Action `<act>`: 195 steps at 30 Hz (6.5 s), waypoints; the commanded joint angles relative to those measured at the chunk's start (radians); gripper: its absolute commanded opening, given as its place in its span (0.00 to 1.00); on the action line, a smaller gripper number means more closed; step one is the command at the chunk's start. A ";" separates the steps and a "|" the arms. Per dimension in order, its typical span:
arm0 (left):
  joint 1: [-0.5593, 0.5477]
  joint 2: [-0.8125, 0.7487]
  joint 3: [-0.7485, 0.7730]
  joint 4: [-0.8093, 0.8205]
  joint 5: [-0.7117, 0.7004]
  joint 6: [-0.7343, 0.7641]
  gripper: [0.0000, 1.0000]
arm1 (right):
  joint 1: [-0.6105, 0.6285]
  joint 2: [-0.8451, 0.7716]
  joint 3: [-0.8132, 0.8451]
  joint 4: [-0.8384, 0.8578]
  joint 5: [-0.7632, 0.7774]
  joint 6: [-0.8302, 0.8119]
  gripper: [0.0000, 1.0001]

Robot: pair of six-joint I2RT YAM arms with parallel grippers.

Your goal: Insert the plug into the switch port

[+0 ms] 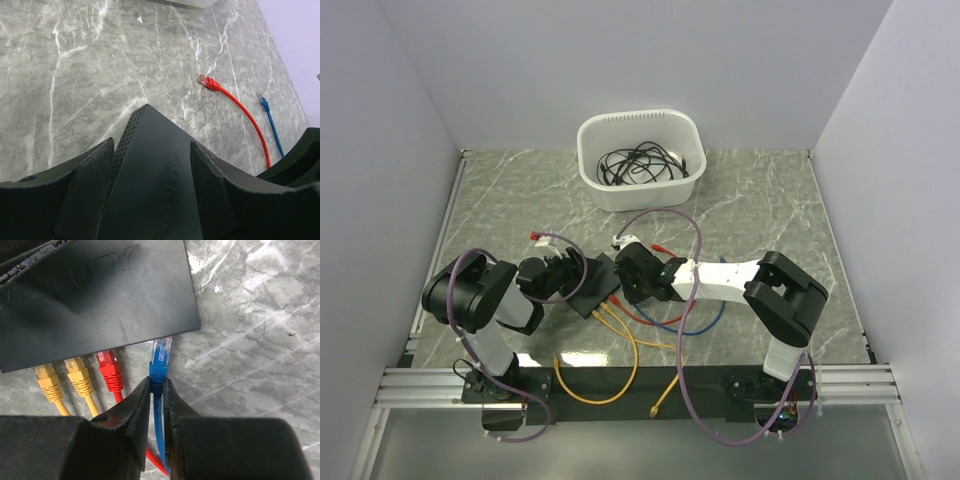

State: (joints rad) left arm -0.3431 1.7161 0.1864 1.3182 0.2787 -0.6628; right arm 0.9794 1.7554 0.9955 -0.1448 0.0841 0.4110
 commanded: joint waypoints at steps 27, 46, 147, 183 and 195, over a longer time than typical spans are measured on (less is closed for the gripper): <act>-0.017 0.169 0.116 -0.008 0.318 0.046 0.65 | 0.057 -0.092 -0.081 0.289 0.140 -0.282 0.00; -0.034 0.208 0.127 0.033 0.381 0.045 0.62 | 0.077 -0.168 -0.198 0.513 0.197 -0.365 0.00; -0.145 0.267 0.166 -0.059 0.350 0.052 0.01 | -0.047 -0.074 0.011 0.716 -0.081 -0.291 0.00; -0.203 0.261 0.212 -0.162 0.336 0.098 0.01 | -0.100 0.059 0.239 0.812 -0.285 -0.278 0.00; -0.209 0.272 0.237 -0.214 0.326 0.108 0.01 | -0.102 0.200 0.425 0.783 -0.313 -0.293 0.00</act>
State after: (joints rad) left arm -0.3786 1.9457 0.4477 1.3251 0.2245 -0.4496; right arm 0.8394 1.9217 1.2457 -0.2756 -0.0380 0.0654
